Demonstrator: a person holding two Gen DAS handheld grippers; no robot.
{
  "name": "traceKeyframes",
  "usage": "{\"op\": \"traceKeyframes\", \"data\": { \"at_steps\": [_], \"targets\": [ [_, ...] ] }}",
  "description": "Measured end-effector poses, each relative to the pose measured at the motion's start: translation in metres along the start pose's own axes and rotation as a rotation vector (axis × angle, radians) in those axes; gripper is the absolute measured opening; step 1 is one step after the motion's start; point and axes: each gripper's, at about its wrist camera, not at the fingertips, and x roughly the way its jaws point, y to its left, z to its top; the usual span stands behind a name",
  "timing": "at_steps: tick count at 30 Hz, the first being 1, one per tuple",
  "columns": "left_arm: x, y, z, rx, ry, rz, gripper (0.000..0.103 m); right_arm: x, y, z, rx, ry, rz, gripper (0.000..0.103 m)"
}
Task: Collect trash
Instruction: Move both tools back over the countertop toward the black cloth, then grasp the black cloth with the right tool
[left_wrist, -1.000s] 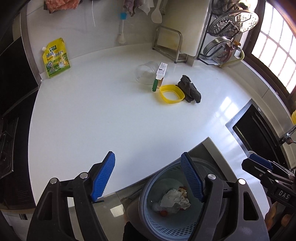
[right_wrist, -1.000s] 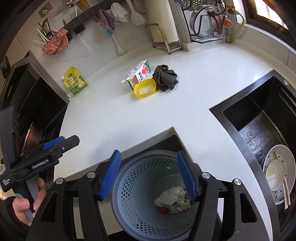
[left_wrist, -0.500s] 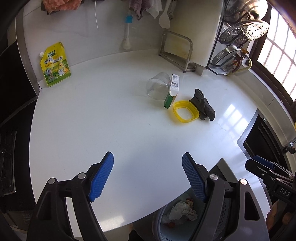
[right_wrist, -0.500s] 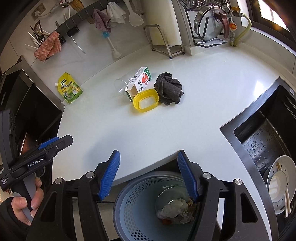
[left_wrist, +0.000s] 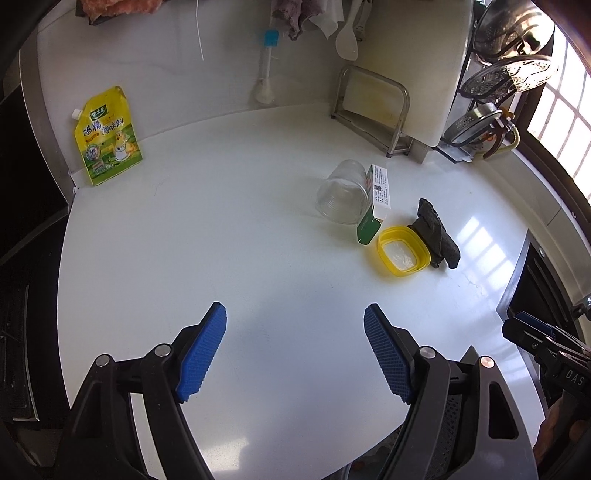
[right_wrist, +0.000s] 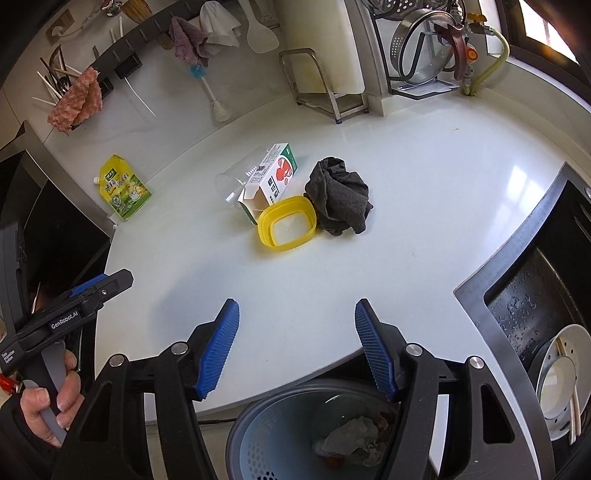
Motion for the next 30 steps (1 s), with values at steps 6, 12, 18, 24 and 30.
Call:
{"op": "traceKeyframes", "data": {
  "at_steps": [6, 12, 18, 24, 30],
  "targets": [
    [0.015, 0.008, 0.015, 0.004, 0.001, -0.008, 0.077, 0.014, -0.001, 0.016, 0.016, -0.009, -0.016, 0.063],
    [0.029, 0.016, 0.026, 0.011, 0.008, -0.016, 0.077, 0.028, 0.002, 0.027, 0.028, -0.015, -0.028, 0.063],
    [0.042, 0.022, 0.037, 0.017, 0.013, -0.023, 0.077, 0.036, 0.001, 0.038, 0.041, -0.027, -0.043, 0.063],
    [0.054, 0.024, 0.046, 0.032, 0.014, -0.035, 0.077, 0.042, -0.003, 0.048, 0.058, -0.042, -0.061, 0.064],
    [0.068, 0.023, 0.054, 0.040, 0.019, -0.050, 0.077, 0.050, -0.009, 0.055, 0.073, -0.052, -0.080, 0.064]
  ]
}}
